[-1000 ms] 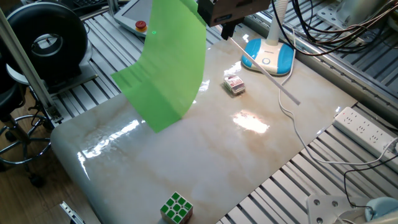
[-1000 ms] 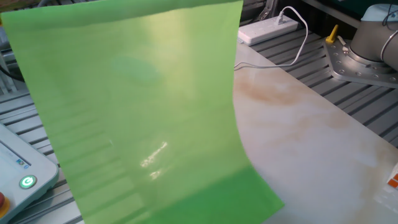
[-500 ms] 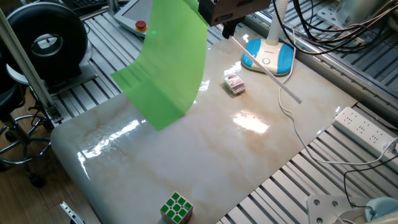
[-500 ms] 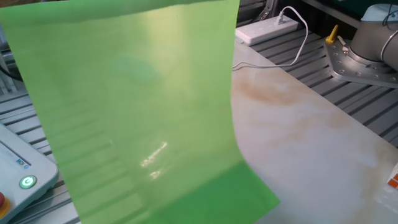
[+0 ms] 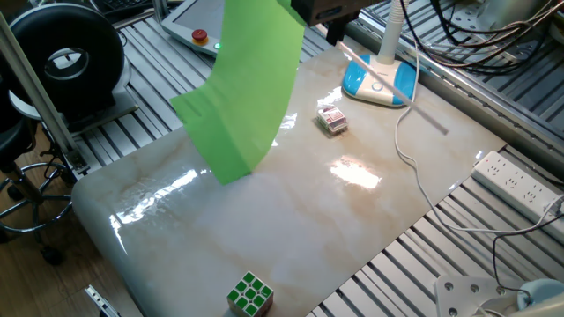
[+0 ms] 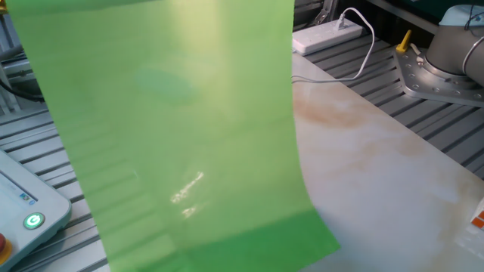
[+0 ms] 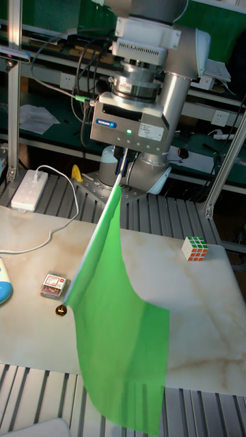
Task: Wave the flag
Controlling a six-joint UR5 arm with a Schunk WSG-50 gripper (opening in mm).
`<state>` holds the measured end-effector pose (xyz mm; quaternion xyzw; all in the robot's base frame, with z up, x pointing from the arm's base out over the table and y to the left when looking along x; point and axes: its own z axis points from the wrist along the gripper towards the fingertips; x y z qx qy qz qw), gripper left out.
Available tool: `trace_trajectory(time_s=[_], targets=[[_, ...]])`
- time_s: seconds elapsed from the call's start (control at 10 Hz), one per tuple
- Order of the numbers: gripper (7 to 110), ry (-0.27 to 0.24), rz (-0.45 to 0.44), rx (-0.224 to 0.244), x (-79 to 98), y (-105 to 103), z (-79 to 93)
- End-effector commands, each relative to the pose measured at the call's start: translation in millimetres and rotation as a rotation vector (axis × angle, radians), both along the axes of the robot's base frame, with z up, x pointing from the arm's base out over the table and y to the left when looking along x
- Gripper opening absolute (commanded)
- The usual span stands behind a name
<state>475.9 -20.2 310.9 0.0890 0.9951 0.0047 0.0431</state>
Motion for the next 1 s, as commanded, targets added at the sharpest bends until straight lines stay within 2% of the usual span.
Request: trace_trajectory(time_s=[0.0,0.4,0.6,0.7,0.8,0.9], targets=[[7,0.029,0.015,-0.003,-11.3,-4.7,34.9],[7,0.069,-0.013,-0.011,-23.3,14.9,79.6],[7,0.075,-0.022,-0.003,-25.3,23.1,88.8],[7,0.07,-0.007,-0.017,-24.1,22.0,91.0],[7,0.056,0.026,-0.056,-20.1,15.8,93.3],[7,0.06,0.023,-0.048,-19.8,22.6,95.3]])
